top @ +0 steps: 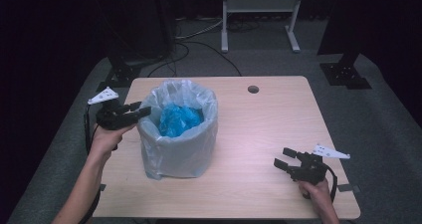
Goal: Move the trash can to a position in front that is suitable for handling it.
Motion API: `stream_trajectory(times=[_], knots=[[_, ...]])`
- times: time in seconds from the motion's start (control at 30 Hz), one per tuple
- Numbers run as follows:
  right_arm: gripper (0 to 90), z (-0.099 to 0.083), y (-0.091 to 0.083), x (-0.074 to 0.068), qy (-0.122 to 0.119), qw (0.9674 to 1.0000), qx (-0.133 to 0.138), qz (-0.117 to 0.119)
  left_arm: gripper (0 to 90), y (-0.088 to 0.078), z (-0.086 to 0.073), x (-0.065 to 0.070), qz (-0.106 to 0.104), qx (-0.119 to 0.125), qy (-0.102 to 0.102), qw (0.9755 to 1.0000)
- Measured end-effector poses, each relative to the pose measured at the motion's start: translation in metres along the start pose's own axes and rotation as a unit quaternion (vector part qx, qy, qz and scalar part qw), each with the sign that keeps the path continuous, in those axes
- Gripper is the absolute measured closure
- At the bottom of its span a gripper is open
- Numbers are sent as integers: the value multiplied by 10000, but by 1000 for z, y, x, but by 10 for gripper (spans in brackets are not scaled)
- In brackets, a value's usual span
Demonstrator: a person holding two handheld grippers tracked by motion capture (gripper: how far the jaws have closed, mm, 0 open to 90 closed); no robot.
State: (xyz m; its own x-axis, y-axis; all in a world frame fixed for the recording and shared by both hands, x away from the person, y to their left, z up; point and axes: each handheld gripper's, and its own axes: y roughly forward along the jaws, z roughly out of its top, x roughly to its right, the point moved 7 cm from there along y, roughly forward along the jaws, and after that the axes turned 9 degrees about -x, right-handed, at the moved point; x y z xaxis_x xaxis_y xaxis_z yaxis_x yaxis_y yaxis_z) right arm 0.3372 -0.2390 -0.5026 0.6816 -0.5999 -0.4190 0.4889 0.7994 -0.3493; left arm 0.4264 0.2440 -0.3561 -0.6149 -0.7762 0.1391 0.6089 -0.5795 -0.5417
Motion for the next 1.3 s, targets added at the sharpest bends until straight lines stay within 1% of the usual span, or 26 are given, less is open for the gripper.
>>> stream_trajectory(times=[0.1, 0.23, 0.33, 0.43, 0.47, 0.53, 0.6, 0.63, 0.7, 0.8, 0.87, 0.93, 1.0, 1.1, 1.17, 1.23, 1.3], knots=[[187, 0, -1, 0, 5, 10000, 9, -21, 604, 0, 3, -1, 226, 41, 78, 9997], [187, 0, -1, 1, 16, 10000, 11, -31, 681, -2, 6, -2, 354, 175, 127, 9991], [187, 0, -1, 1, 6, 10000, 10, -33, 746, -5, 7, -3, 378, 295, 112, 9988], [187, 0, -1, 1, 6, 10000, 15, -50, 780, -8, 7, -3, 395, 352, 143, 9985], [187, 0, 0, 1, 19, 10000, 32, -57, 792, -10, 8, -2, 374, 381, 129, 9985], [187, 1, 2, 1, 57, 9999, 30, -100, 830, -14, 8, 0, 260, 467, 141, 9985], [187, 7, 5, -3, 58, 10000, 20, -53, 845, -17, 9, 2, 236, 476, 206, 9984], [187, 12, 6, -6, -10, 10000, 19, -43, 854, -18, 8, 3, 218, 470, 229, 9984], [187, 24, 9, -15, -105, 9999, 65, 73, 868, -19, 8, 5, 158, 478, 250, 9984], [187, 49, 14, -26, -267, 9994, 117, 171, 879, -22, 8, 6, 86, 508, 283, 9983], [187, 66, 19, -36, -465, 9986, 99, 214, 879, -25, 9, 7, 9, 576, 237, 9981], [187, 83, 25, -46, -676, 9972, 63, 303, 880, -27, 9, 7, -49, 615, 236, 9978], [187, 100, 34, -58, -856, 9955, -37, 412, 879, -28, 9, 8, -64, 621, 247, 9977], [187, 121, 47, -72, -1026, 9931, -110, 556, 879, -29, 9, 8, -76, 631, 272, 9976], [187, 135, 58, -82, -1163, 9912, -165, 610, 880, -31, 9, 7, -77, 637, 281, 9975], [187, 147, 70, -89, -1283, 9896, -233, 615, 879, -33, 9, 7, -74, 631, 280, 9976], [187, 158, 83, -93, -1375, 9885, -295, 553, 880, -34, 8, 7, -66, 617, 292, 9976]])
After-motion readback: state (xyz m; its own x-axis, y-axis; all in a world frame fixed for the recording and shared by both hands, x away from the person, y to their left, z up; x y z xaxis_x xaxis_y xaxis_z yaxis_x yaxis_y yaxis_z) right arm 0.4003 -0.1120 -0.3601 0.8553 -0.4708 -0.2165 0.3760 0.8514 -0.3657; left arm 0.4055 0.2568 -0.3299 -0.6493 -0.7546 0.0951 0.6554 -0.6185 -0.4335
